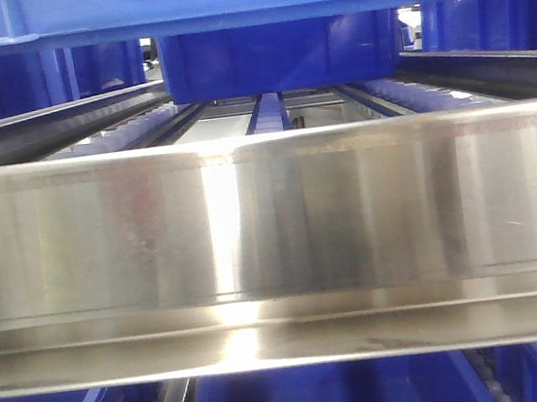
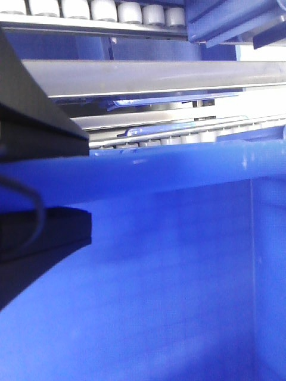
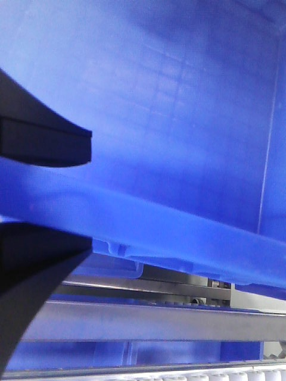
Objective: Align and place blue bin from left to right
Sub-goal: 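Lift the blue bin with both grippers and pull it off the shelf, then hold the blue bin with both grippers while the base backs away and turns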
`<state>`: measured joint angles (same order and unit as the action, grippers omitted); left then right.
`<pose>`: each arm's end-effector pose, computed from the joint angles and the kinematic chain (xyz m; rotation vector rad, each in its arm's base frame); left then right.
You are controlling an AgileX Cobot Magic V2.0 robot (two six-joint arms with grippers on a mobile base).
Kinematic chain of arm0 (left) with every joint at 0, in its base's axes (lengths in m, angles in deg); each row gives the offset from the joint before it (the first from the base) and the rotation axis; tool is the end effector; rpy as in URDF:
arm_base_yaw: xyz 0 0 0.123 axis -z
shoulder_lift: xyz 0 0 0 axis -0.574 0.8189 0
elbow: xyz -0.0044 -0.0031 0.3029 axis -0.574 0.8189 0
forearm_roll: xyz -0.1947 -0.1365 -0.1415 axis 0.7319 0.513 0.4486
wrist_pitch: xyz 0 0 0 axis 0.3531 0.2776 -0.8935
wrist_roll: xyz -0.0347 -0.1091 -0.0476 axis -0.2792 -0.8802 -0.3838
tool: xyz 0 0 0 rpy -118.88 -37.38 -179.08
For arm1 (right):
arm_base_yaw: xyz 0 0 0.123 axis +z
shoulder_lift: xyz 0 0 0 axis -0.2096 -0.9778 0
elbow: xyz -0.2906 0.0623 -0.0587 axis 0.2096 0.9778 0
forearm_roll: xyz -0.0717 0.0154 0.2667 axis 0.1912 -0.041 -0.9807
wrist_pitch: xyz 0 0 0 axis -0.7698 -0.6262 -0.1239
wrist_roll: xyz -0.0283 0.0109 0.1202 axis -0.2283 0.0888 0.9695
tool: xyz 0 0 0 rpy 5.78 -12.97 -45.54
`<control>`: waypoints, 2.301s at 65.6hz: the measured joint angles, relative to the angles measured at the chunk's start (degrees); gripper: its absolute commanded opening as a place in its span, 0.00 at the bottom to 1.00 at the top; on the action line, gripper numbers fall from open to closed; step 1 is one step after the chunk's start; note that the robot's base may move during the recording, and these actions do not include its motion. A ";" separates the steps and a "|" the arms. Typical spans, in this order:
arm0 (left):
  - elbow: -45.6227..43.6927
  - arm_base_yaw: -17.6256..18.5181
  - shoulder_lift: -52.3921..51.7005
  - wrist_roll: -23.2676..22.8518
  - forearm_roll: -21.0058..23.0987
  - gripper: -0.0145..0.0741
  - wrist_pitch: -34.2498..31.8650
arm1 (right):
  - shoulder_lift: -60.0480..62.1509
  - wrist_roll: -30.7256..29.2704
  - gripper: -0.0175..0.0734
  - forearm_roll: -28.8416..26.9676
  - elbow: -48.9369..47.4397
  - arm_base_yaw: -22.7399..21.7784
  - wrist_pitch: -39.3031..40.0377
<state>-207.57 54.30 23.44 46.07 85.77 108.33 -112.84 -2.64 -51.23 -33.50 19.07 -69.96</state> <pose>0.4101 -0.1372 0.4761 0.1873 2.3279 -0.1911 0.3915 0.0715 0.4564 -0.0548 2.3495 0.3598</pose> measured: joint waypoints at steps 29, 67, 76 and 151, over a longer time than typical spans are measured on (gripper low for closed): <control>0.00 0.00 0.00 0.00 -0.25 0.04 0.00 | 0.00 -0.12 0.02 -0.13 0.00 0.00 1.80; -0.12 -0.21 0.00 0.00 -0.68 0.04 -3.06 | 0.00 -0.44 0.02 -0.13 0.00 0.00 5.59; -0.12 -0.21 0.00 0.00 -0.68 0.04 -3.64 | 0.00 -0.44 0.02 -0.01 0.00 0.00 6.33; -0.12 -0.23 -0.09 0.00 -1.03 0.04 -3.87 | 0.00 -0.44 0.02 -0.13 0.00 0.00 6.77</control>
<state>-207.69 54.07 23.35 46.07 84.73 104.46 -112.84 -3.08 -51.36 -33.50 19.07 -63.20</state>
